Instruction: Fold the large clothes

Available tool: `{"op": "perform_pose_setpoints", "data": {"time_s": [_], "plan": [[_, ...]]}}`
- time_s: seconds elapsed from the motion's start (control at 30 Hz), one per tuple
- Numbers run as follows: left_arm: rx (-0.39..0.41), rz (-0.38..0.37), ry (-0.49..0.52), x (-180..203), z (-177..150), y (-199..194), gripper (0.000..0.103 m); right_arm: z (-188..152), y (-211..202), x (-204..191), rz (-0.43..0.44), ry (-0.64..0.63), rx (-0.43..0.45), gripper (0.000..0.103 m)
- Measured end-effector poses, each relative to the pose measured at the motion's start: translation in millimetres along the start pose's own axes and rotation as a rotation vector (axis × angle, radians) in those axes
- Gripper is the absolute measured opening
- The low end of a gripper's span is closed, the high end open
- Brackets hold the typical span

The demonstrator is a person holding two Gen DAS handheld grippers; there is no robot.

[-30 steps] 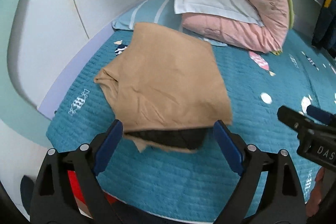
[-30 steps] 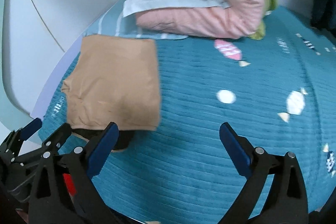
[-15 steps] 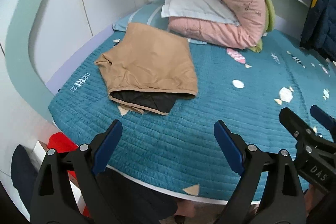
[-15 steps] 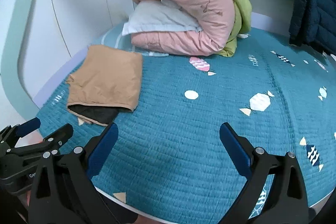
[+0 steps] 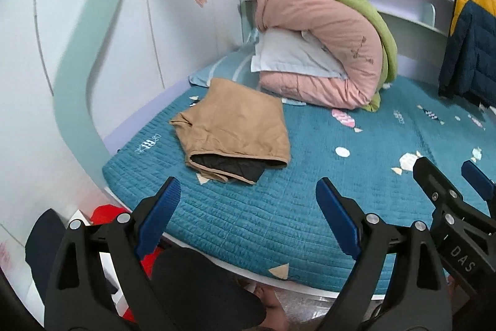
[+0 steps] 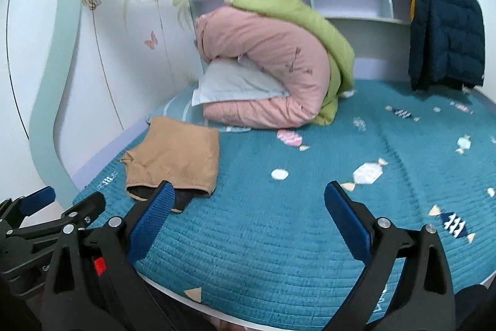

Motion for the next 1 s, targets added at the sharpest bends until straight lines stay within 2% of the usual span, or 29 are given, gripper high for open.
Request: {"op": "perform_pose_setpoints", "data": {"time_s": [0.13, 0.2, 0.3, 0.4, 0.47, 0.63, 0.77, 0.87, 1.0], "plan": [[0.039, 0.007, -0.028, -8.4, 4.4, -22.6, 0.09, 11.7, -23.0, -10.1, 0.019, -0.036, 0.069, 0.096], [0.044, 0.029, -0.037, -13.6, 8.8, -28.9, 0.09, 21.7, -25.9, -16.8, 0.004, -0.069, 0.075, 0.095], [0.069, 0.049, -0.085, -27.1, 17.7, -35.6, 0.09, 43.7, -26.1, -35.7, 0.03, -0.131, 0.079, 0.095], [0.065, 0.049, -0.14, -42.4, 29.3, -33.6, 0.09, 60.1, -24.2, -52.1, 0.03, -0.189, 0.103, 0.095], [0.06, 0.046, -0.144, -49.1, 37.3, -31.0, 0.09, 68.5, -20.2, -61.6, 0.029, -0.228, 0.102, 0.095], [0.09, 0.071, -0.132, -57.0, 52.7, -28.2, 0.09, 75.2, -16.0, -71.4, 0.011, -0.279, 0.108, 0.095], [0.098, 0.071, -0.14, -54.3, 54.8, -22.3, 0.09, 73.1, -12.5, -66.4, 0.019, -0.259, 0.103, 0.095], [0.081, 0.078, -0.18, -52.0, 53.5, -12.6, 0.09, 73.3, -5.7, -63.4, 0.031, -0.26, 0.098, 0.095], [0.044, 0.072, -0.163, -45.4, 55.6, 4.6, 0.09, 74.9, 11.4, -57.7, 0.039, -0.282, 0.071, 0.095]]}}
Point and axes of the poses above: each gripper's, at about its wrist camera, not at the fingertips, and y roughly the way its jaws point, x to its right, z to its top, the point moved 6 cm from there along y, roughly the way its jaws point, and after that the axes turned 4 degrees about y, right-handed, at the moved point
